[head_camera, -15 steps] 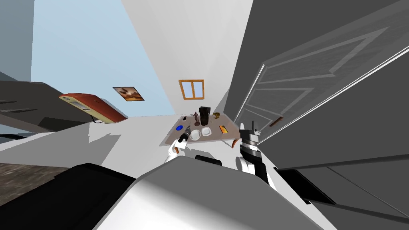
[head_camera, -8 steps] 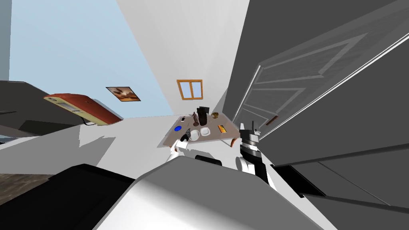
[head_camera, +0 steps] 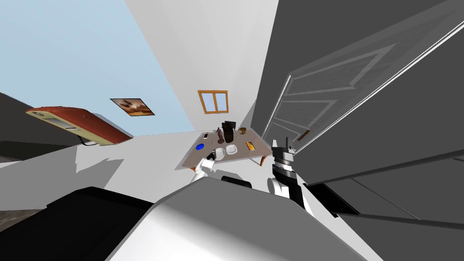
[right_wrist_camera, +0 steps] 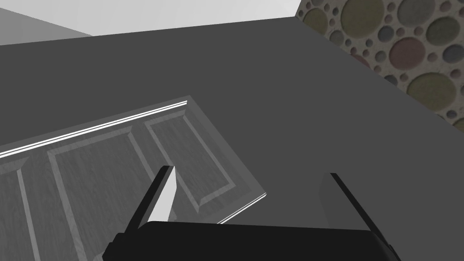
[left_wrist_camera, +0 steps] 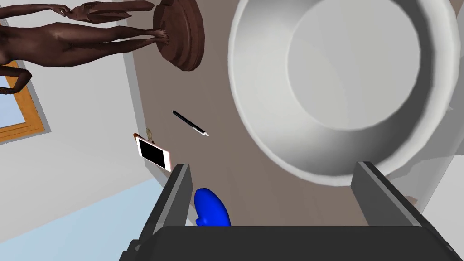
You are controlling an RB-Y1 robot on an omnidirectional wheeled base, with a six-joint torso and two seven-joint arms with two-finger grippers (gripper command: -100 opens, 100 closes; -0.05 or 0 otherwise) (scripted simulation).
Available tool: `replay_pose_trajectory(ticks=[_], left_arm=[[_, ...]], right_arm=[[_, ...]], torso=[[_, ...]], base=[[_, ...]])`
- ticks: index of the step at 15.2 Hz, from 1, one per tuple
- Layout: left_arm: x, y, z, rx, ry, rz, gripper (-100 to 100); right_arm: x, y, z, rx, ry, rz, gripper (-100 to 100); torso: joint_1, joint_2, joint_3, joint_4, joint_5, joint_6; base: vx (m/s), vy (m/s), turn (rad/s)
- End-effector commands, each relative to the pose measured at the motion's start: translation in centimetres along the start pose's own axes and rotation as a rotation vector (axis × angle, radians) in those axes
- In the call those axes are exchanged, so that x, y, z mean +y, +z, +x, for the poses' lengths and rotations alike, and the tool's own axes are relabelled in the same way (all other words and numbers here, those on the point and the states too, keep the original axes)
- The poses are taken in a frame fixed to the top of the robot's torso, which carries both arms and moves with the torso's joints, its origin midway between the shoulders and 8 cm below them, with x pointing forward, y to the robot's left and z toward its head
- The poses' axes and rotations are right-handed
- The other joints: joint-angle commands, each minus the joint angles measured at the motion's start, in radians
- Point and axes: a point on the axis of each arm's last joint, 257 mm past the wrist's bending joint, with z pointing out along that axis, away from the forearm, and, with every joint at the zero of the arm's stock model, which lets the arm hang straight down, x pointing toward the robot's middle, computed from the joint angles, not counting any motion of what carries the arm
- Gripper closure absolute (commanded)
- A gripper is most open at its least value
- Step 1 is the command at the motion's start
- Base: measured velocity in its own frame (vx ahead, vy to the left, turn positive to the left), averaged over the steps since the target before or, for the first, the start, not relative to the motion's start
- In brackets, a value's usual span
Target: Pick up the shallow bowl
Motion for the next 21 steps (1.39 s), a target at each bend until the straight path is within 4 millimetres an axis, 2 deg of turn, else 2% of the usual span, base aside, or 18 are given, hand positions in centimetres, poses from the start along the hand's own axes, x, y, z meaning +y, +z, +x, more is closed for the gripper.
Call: replay_pose_trajectory(ticks=[1,3,4,5,6,9,10,11,14,15,17,18,21], left_arm=[[2.1,0.6,-0.6,-0.031,-0.012,-0.070,-100],[2.6,0.5,-0.8,-0.039,-0.012,-0.086,-100],[4.2,0.8,-1.2,-0.063,-0.020,-0.138,-100],[4.2,0.8,-1.2,-0.063,-0.020,-0.139,-100],[5.6,1.0,-1.5,-0.083,-0.027,-0.182,-100],[7.2,1.1,-1.9,-0.109,-0.033,-0.237,-100],[8.5,1.1,-2.1,-0.129,-0.038,-0.280,-100],[8.5,1.1,-2.1,-0.130,-0.038,-0.281,-100],[10.8,0.9,-2.5,-0.168,-0.048,-0.359,-100],[10.8,0.9,-2.5,-0.168,-0.048,-0.359,-100],[12.6,0.7,-2.7,-0.199,-0.054,-0.422,-100],[12.6,0.7,-2.7,-0.199,-0.054,-0.422,-100],[14.3,0.3,-2.9,-0.231,-0.061,-0.485,-100]], right_arm=[[0.0,0.0,0.0,0.000,0.000,0.000,0],[0.0,0.0,0.0,0.000,0.000,0.000,0],[0.0,0.0,0.0,0.000,0.000,0.000,0],[0.0,0.0,0.0,0.000,0.000,0.000,0],[0.0,0.0,0.0,0.000,0.000,0.000,0],[0.0,0.0,0.0,0.000,0.000,0.000,0],[0.0,0.0,0.0,0.000,0.000,0.000,0],[0.0,0.0,0.0,0.000,0.000,0.000,0],[0.0,0.0,0.0,0.000,0.000,0.000,0],[0.0,0.0,0.0,0.000,0.000,0.000,0],[0.0,0.0,0.0,0.000,0.000,0.000,0],[0.0,0.0,0.0,0.000,0.000,0.000,0],[0.0,0.0,0.0,0.000,0.000,0.000,0]], torso=[[0.000,0.000,0.000,0.000,0.000,0.000],[0.000,0.000,0.000,0.000,0.000,0.000],[0.000,0.000,0.000,0.000,0.000,0.000],[0.000,0.000,0.000,0.000,0.000,0.000],[0.000,0.000,0.000,0.000,0.000,0.000],[0.000,-0.001,0.000,0.000,0.000,0.000],[0.000,-0.001,-0.001,0.000,0.000,0.000],[0.000,-0.001,-0.001,0.000,0.000,0.000],[0.000,-0.002,-0.001,0.000,0.000,0.000],[0.000,-0.002,-0.001,0.000,0.000,0.000],[0.001,-0.002,-0.001,0.000,0.000,0.000],[0.001,-0.002,-0.001,0.000,0.000,0.000],[0.001,-0.003,-0.001,0.000,0.000,0.000]], base=[[0.015,-0.017,-0.086],[0.012,-0.014,-0.041],[0.013,-0.011,-0.050],[0.014,-0.010,-0.061],[0.016,-0.013,-0.074],[0.020,-0.011,-0.070],[0.031,-0.011,-0.075],[0.031,-0.008,-0.059],[0.036,-0.008,-0.066],[0.033,-0.005,-0.046],[0.039,-0.002,-0.075],[0.044,-0.002,-0.065],[0.049,0.001,-0.067]])
